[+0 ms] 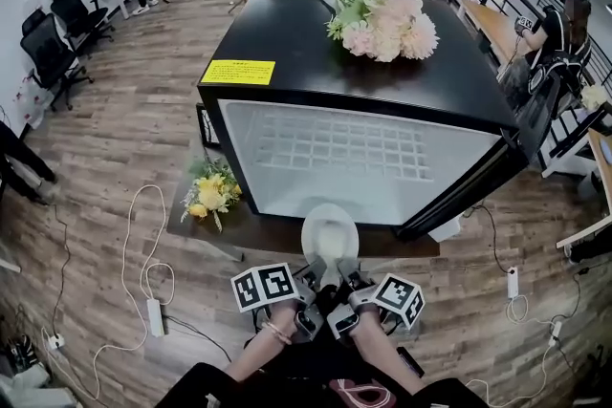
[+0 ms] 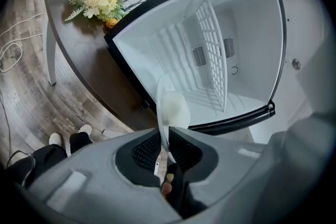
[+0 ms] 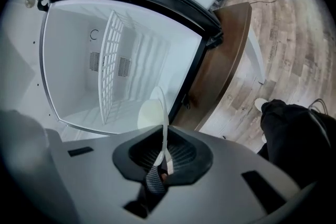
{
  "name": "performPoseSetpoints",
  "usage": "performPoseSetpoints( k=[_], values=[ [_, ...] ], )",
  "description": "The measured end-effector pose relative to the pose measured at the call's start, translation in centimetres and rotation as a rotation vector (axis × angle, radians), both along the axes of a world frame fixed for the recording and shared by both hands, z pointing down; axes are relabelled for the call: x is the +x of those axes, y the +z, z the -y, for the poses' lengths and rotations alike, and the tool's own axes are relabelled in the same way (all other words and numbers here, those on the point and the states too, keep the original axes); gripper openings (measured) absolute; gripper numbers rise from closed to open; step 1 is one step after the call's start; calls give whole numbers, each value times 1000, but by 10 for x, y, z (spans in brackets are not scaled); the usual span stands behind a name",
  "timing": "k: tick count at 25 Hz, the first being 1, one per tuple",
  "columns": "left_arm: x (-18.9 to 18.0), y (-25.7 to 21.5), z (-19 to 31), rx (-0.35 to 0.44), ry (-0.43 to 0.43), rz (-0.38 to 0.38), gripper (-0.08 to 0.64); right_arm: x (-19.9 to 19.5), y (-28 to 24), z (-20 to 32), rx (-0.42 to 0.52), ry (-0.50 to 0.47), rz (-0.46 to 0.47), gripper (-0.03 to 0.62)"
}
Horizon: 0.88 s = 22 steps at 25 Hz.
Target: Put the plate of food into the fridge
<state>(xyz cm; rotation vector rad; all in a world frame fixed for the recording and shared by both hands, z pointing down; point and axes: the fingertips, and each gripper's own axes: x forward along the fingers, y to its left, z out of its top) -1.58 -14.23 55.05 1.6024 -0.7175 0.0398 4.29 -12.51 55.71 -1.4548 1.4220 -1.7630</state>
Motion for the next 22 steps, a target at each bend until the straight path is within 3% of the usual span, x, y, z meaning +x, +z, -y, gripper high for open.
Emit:
performPoseSetpoints(
  k=[4, 22],
  values=[
    [7, 6, 14, -29, -28, -18, 44, 8, 3, 16, -8, -18, -7, 35],
    [25, 12, 56, -28, -98, -19, 44, 26, 10, 62, -18, -91, -11, 34]
  ],
)
